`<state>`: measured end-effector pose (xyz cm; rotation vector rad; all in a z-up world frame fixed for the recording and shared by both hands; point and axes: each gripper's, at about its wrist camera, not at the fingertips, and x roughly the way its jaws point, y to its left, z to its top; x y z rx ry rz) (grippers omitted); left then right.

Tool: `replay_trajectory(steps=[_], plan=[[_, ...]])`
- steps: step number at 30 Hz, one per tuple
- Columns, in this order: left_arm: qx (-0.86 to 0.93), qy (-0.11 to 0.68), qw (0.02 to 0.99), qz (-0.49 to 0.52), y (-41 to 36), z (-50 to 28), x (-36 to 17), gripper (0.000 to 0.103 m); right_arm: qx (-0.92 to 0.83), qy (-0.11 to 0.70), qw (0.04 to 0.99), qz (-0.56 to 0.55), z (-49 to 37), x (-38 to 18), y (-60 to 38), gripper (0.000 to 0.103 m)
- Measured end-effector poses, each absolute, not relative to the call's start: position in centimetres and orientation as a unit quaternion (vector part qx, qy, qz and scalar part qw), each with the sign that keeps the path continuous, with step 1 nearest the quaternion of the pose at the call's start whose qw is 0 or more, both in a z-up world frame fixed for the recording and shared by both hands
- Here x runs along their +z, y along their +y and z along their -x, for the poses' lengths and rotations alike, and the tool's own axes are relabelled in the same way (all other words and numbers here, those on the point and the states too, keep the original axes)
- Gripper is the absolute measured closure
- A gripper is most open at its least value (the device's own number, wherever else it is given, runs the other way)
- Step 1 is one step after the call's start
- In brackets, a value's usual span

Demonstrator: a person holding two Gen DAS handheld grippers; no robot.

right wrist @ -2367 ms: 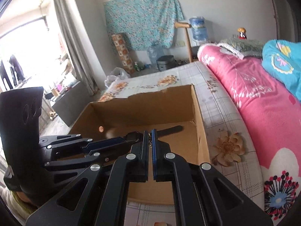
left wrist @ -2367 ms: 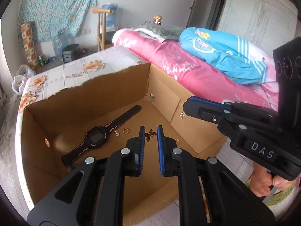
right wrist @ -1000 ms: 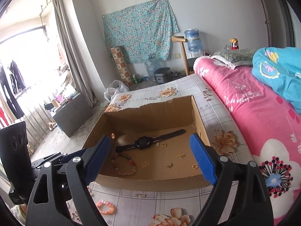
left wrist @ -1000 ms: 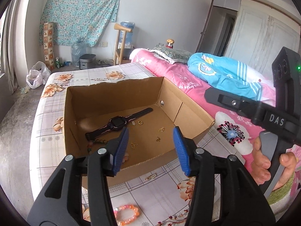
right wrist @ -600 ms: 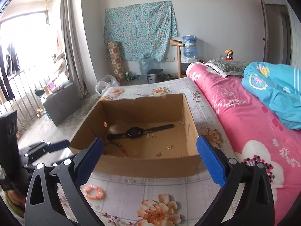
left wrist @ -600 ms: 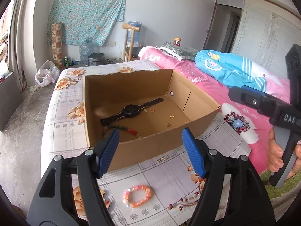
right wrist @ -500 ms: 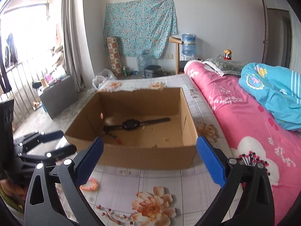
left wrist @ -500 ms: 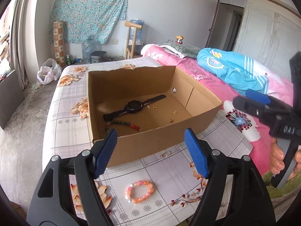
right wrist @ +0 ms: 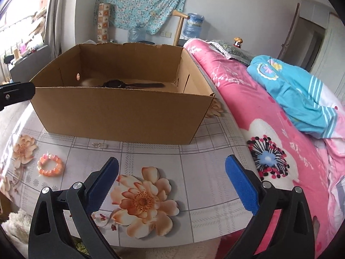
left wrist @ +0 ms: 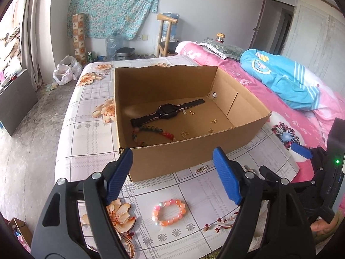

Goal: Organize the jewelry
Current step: 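Withdraw both tools from the box back over the sheet, then lower the left tool onto the pink bead bracelet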

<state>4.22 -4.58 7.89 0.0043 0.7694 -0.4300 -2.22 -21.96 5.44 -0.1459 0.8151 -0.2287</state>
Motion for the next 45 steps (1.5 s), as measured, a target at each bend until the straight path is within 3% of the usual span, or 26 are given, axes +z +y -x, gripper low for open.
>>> replay_trajectory(steps=[45], plan=[[-0.2, 0.38, 0.903, -0.014, -5.5, -4.1, 7.7, 0.028, -0.073, 0.36, 0.93, 0.007, 2.7, 6.8, -23.4, 0.007]])
